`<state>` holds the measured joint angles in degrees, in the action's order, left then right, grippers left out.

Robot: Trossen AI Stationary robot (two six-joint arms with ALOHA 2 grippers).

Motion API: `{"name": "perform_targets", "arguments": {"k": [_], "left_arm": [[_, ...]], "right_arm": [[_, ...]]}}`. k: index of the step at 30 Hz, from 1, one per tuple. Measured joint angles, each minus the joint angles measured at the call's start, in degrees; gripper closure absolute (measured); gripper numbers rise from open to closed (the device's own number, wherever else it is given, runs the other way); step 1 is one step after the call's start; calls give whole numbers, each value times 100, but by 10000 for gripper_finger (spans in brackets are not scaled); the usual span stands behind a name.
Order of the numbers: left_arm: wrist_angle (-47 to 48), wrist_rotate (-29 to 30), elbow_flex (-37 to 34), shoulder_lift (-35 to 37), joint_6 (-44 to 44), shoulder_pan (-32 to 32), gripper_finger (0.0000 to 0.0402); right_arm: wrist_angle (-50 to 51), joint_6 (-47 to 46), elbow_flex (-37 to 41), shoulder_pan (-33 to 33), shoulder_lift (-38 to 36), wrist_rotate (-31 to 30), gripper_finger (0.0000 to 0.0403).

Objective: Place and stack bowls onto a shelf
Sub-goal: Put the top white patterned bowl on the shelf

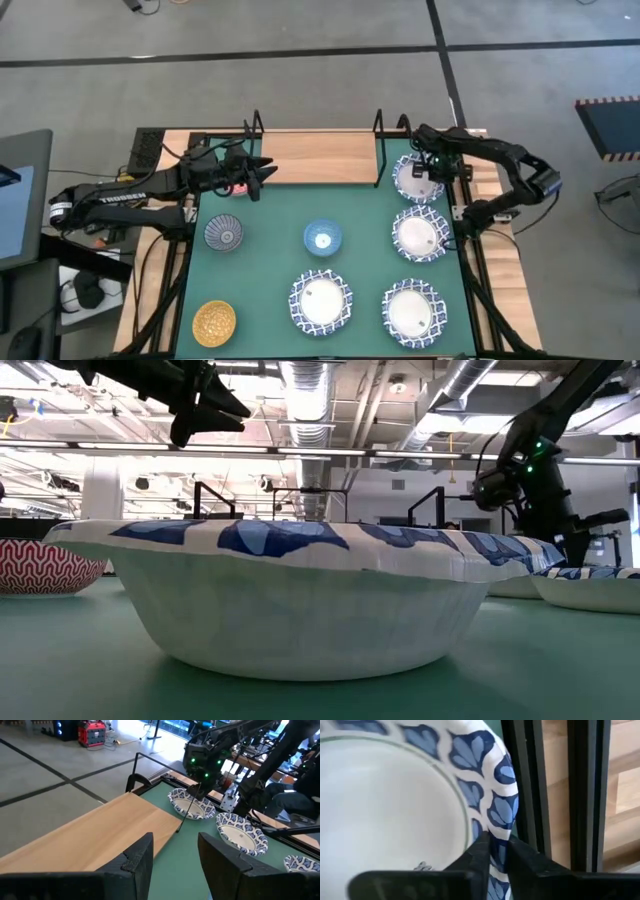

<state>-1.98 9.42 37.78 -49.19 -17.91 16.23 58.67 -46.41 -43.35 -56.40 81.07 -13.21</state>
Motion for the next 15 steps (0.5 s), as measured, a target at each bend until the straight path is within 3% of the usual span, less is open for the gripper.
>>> {"name": "perform_targets", "arguments": {"k": [6, 15], "left_arm": [[-2, 26, 0, 0, -2, 0, 262], [-36, 246, -1, 0, 37, 0, 262]], "right_arm": [[158, -128, 4, 0, -859, -305, 376], [311, -752, -60, 7, -2518, -479, 368]]}}
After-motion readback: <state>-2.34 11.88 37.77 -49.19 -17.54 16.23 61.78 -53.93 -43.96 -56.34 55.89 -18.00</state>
